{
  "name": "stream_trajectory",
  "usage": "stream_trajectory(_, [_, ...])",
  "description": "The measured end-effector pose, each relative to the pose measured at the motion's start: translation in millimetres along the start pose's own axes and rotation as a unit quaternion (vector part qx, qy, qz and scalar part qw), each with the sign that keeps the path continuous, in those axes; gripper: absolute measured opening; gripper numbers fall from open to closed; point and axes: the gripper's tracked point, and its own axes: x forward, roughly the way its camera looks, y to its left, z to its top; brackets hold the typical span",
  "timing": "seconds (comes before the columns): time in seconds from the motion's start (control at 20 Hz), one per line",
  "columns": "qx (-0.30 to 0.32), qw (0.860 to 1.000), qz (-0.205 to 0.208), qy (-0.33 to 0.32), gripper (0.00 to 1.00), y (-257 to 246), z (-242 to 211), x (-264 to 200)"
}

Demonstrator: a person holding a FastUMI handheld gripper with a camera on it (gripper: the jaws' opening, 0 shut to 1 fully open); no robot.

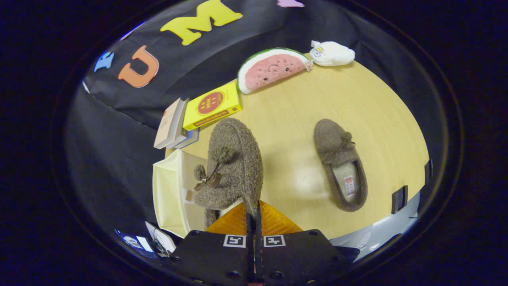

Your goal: Open the storage box then place both shoes into the box .Put the left shoe in first, then the right shoe, with the right side of both shoes facing outward in a uniform manner.

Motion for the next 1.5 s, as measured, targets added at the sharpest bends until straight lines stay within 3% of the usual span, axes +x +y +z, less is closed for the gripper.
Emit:
stream_trajectory(0.3, [-0.064,0.997,0.046,-0.001,0.02,111,-15,-11])
stream_trajectory(0.45, [-0.08,0.995,0.061,0.02,0.02,159,-32,19])
stream_trajectory(0.65, [-0.052,0.996,0.068,0.018,0.02,199,-47,69])
stream_trajectory(1.05, [-0.069,0.996,0.008,0.055,0.02,219,-93,176])
stream_trajectory(1.2, [-0.078,0.994,-0.036,0.064,0.01,214,-107,208])
stream_trajectory(1.5, [-0.12,0.987,-0.067,0.083,0.03,210,-114,235])
